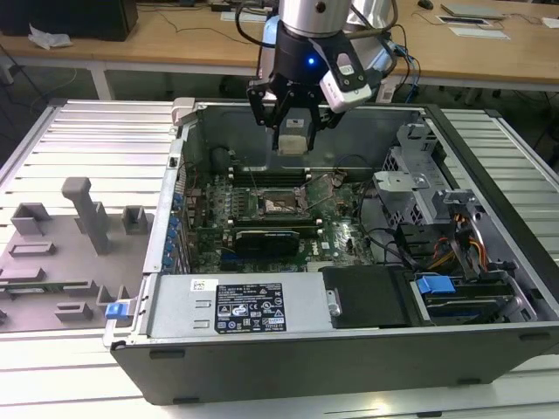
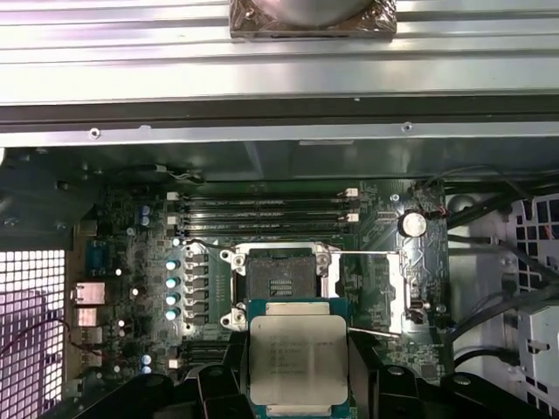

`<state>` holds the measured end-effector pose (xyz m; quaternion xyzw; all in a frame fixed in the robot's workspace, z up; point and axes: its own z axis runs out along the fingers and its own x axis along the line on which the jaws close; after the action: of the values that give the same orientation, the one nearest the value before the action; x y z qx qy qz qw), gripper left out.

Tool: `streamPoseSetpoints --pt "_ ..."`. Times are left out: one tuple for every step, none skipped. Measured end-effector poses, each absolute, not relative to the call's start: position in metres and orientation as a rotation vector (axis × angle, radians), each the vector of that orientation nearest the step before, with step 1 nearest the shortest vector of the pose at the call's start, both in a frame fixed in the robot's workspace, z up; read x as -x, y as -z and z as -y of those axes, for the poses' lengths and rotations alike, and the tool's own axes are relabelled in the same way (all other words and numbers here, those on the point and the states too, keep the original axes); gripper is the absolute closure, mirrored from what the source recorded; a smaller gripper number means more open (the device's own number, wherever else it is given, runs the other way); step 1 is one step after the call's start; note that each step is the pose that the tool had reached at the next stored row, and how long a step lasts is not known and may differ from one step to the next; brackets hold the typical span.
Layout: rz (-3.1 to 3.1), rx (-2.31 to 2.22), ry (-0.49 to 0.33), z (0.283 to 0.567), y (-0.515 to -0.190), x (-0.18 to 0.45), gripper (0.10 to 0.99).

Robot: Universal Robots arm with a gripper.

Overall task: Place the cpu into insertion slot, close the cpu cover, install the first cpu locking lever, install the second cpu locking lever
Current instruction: 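Place the cpu into insertion slot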

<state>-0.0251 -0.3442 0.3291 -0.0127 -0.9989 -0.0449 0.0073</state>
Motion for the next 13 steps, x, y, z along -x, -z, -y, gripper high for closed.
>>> streamPoseSetpoints --pt "3.124 0.040 0.140 0.3442 -0.3267 0.0252 0.545" --pt "3.124 0.040 0.140 0.3442 -0.3258 0.0253 0.545" --pt "3.124 0.040 0.140 0.3442 -0.3249 0.0254 0.545" --pt "3.124 0.040 0.140 0.3442 -0.3243 0.0254 0.545" --pt "3.124 0.040 0.140 0.3442 -0.3239 0.0254 0.545" --pt "3.124 0.044 0.140 0.3442 -0.3236 0.0254 0.545" --pt "3.124 0.052 0.140 0.3442 -0.3233 0.0254 0.545" --pt "3.124 0.065 0.140 0.3442 -0.3230 0.0254 0.545" --pt "3.124 0.080 0.140 0.3442 -0.3228 0.0254 0.545" --pt "3.124 0.115 0.140 0.3442 -0.3225 0.0254 0.545" --pt "3.124 0.147 0.140 0.3442 -0.3223 0.0254 0.545" --pt "3.123 0.167 0.140 0.3442 -0.3221 0.0254 0.545" --pt "3.123 0.186 0.141 0.3442 -0.3220 0.0254 0.545"
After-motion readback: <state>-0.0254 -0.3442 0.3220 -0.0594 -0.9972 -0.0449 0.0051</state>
